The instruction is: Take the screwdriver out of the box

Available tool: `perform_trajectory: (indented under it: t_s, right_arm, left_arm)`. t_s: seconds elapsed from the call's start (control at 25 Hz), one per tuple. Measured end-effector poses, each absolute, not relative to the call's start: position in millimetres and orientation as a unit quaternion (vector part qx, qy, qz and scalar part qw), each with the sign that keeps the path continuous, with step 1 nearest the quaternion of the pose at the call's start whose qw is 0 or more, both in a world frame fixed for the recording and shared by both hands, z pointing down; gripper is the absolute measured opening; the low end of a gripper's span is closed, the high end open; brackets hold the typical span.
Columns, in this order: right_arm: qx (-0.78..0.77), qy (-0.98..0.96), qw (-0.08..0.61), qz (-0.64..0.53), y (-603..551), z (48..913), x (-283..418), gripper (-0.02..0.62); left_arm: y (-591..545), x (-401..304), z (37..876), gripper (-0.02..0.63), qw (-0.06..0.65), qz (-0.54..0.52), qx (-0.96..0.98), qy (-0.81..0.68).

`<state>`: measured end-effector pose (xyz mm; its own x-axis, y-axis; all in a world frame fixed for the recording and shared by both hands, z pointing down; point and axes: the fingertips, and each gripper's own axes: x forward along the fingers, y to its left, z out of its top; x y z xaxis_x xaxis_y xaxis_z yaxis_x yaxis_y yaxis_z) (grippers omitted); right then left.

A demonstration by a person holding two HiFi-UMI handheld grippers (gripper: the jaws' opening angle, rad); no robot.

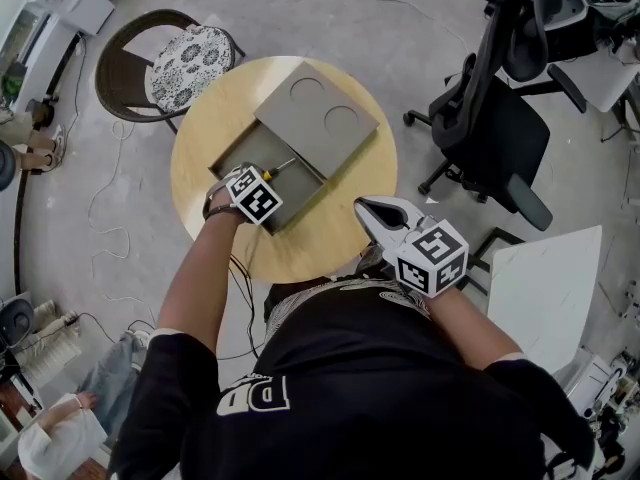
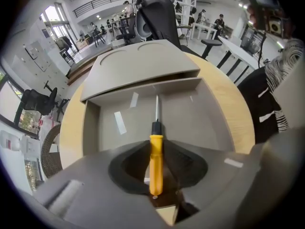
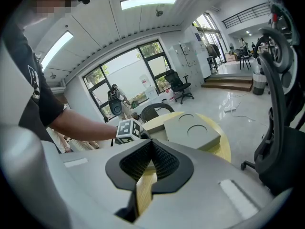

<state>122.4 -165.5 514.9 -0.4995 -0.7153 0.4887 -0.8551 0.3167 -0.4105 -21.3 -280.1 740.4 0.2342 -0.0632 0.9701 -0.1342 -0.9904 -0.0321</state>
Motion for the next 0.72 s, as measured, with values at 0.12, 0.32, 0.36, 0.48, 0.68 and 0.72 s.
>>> perform_trajectory:
  t_s: [0.12, 0.32, 0.36, 0.48, 0.68, 0.72]
  right_arm:
    - [0.489, -0.804, 0.108, 0.320, -164, 513, 121, 0.001]
    - [0.491, -0.804, 0.108, 0.319, -161, 513, 124, 0.000]
    - [0.491, -0.804, 0.108, 0.319, -160, 512, 124, 0.000]
    - [0.491, -0.805, 0.106, 0.317, -160, 510, 122, 0.000]
    - [0.486, -0.809, 0.107, 0.314, -158, 509, 120, 0.001]
    - [0.484, -0.810, 0.106, 0.313, -159, 508, 119, 0.000]
  left_arm:
    - [-278, -21, 740, 0.141, 0.031, 0.621, 0.781, -0.051]
    - [-278, -19, 741, 0.140, 0.030, 0.628, 0.776, -0.054]
    - [-278, -19, 740, 0.140, 0.028, 0.628, 0.776, -0.056]
    - [-279, -20, 738, 0.138, 0.026, 0.626, 0.777, -0.067]
    - [-281, -18, 727, 0.138, 0.017, 0.620, 0.780, -0.082]
    - [-281, -19, 725, 0.138, 0.014, 0.620, 0.780, -0.085]
